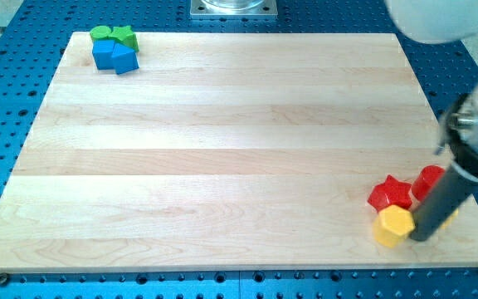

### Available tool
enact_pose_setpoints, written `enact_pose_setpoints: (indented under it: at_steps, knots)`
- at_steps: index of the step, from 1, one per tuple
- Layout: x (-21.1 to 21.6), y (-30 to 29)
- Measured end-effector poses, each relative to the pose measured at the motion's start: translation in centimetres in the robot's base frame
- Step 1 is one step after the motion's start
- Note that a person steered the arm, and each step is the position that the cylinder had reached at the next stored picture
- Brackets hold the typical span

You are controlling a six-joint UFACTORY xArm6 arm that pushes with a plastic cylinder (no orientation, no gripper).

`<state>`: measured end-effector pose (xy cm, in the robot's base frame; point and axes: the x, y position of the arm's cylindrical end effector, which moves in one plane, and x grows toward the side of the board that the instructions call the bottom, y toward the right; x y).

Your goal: Separate the red star from the group of red and yellow blocks

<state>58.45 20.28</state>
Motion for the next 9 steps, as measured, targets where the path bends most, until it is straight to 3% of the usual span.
enact_pose_setpoints:
  at_steps: [1,3,6,8,9]
  knots:
    - [-1.1,-2.6]
    - [-1.6,-2.3]
    - [-22.8,-2.0]
    - [-25.6,-3.9]
    - [-29.4,0.6]
